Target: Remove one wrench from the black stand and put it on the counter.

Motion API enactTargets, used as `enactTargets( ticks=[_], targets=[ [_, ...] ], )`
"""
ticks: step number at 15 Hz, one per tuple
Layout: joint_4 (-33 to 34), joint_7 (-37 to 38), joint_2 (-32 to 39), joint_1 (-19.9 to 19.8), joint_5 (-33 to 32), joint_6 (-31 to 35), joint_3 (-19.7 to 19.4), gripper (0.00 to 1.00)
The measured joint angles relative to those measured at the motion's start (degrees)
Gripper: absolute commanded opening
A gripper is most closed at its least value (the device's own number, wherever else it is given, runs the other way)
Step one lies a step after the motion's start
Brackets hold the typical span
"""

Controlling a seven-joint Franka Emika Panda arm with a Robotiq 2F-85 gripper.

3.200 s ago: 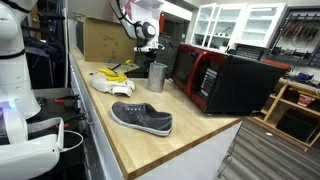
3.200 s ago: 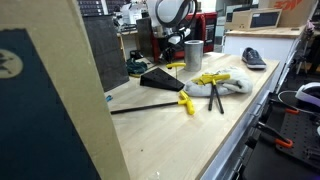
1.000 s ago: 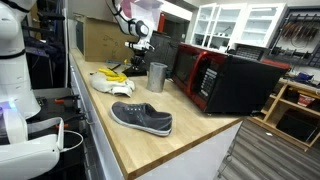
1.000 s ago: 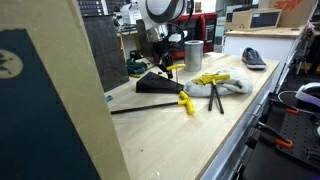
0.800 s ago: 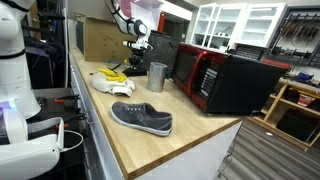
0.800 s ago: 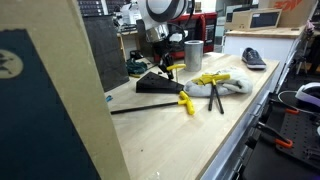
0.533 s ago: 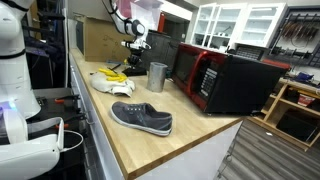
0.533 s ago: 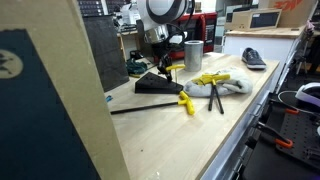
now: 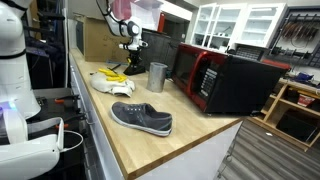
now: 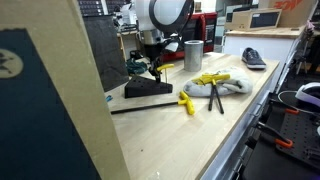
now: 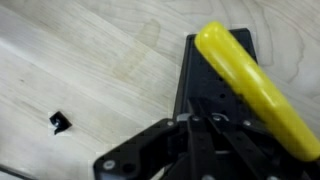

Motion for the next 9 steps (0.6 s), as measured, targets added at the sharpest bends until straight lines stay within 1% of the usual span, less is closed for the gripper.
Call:
enactTargets(
  ticks=[1,2,3,9],
  targets=[
    [-0.24,-0.18,-0.17,-0.06,0.19,0.67,0.19,0.27],
    [-0.5,-0.76,-0.52,-0.22,0.55,1.1,0.47,0.28],
    [-0.73,-1.49,-1.12,-0.42,0.86,1.35,0.76,0.31],
    [-2.03,-6.09,-8.13,-2.0,4.04,1.42,1.14,0.75]
  ],
)
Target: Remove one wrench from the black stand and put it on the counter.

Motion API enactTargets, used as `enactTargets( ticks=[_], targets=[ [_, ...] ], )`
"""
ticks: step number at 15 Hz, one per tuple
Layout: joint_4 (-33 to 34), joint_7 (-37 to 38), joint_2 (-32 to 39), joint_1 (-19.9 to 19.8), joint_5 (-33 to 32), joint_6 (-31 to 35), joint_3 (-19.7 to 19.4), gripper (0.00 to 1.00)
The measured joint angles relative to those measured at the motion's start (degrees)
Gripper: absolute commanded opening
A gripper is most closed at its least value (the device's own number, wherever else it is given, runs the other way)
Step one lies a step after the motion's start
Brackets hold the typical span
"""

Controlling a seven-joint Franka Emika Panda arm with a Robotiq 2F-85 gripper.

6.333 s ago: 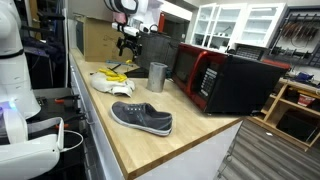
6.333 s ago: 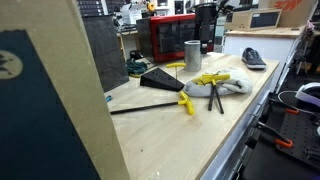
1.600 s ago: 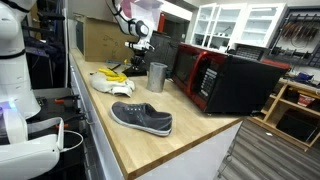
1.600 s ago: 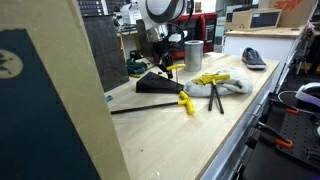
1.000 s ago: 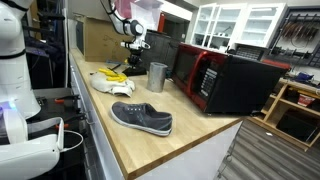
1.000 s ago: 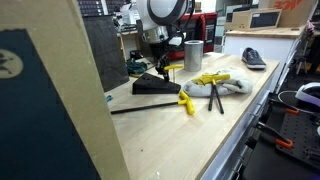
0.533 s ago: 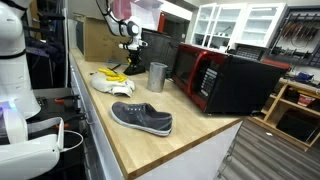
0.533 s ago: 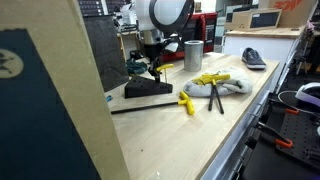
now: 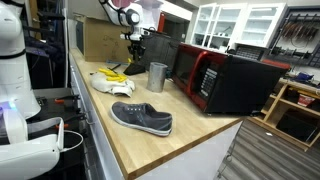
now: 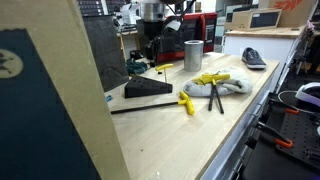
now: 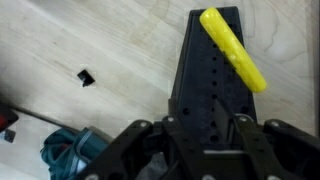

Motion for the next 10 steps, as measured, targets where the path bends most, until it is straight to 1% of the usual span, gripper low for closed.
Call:
enactTargets(
  ticks=[3,4,7,10],
  targets=[
    [0.0,-5.57,-2.32,-1.37,4.22,-0.61,0.88,0.96],
    [0.01,-7.36,-2.86,-1.79,5.45,-1.12,1.23,1.0],
    [0.01,-13.75,-4.43,-2.77,8.74,-4.41,2.02,1.0],
    [0.03,-19.72,-6.18,-3.46,9.79,-9.15,2.3,1.0]
  ],
)
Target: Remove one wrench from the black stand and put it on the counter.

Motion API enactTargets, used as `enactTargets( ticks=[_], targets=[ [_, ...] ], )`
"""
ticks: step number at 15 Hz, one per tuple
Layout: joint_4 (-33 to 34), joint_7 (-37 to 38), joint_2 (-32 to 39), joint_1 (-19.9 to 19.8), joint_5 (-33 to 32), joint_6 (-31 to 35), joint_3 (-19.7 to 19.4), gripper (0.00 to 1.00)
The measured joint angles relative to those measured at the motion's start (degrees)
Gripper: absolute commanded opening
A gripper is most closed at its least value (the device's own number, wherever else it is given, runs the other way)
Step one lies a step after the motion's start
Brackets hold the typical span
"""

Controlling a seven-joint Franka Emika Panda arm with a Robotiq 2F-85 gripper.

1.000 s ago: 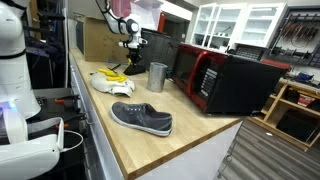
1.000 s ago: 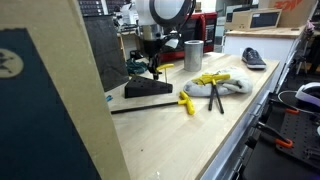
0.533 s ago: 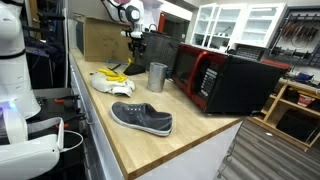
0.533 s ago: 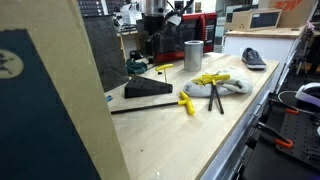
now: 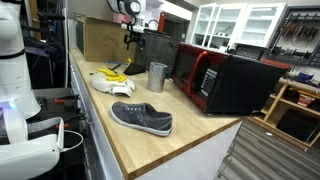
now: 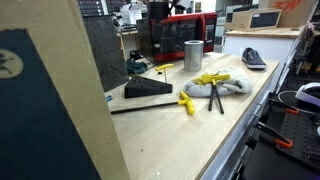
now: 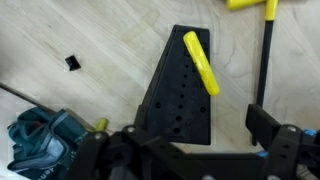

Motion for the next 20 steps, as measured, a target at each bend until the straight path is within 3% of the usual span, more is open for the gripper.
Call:
enactTargets(
  ticks=[8,13,20],
  targets=[
    [-0.95,-8.34,-4.21,-0.63,-0.1,-5.9,-0.14,1.0],
    [-2.56,-7.53,-7.46,-0.83,-0.06,-7.7,-0.73,1.0],
    [-5.89,-0.98,-14.8,-0.84,-0.02,-12.41,-2.55,1.0]
  ],
)
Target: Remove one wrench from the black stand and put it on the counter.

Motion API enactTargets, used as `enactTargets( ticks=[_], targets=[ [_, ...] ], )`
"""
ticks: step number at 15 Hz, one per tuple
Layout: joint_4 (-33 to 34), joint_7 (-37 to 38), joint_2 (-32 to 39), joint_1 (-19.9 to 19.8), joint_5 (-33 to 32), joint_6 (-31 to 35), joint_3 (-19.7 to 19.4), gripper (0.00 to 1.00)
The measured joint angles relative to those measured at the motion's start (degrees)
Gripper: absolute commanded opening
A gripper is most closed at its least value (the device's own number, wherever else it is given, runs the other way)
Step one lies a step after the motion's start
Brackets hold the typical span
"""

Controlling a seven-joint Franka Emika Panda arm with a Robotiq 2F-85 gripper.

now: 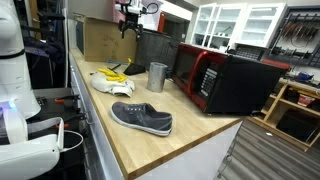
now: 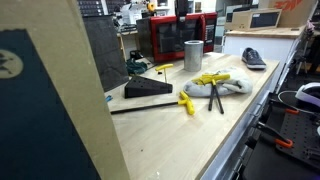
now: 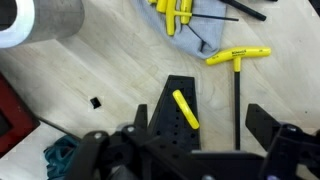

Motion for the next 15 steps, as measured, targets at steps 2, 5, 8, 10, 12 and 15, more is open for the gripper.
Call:
enactTargets(
  ticks=[2,5,8,10,12,15],
  targets=[
    [-1.54,1.07,-2.44,0.01,0.04,-0.27,-0.35,1.0],
    [-3.22,2.17,-5.51,0.03,0.01,-2.35,-0.78,1.0],
    [-3.63,3.41,-7.58,0.11,0.0,-6.7,-0.84,1.0],
    [-3.63,4.01,-8.46,0.35,-0.08,-8.87,-0.81,1.0],
    [-3.63,4.78,-8.91,0.9,-0.19,-10.69,-0.66,1.0],
    [-3.64,5.7,-8.97,1.45,-0.19,-11.34,-0.3,1.0]
  ],
)
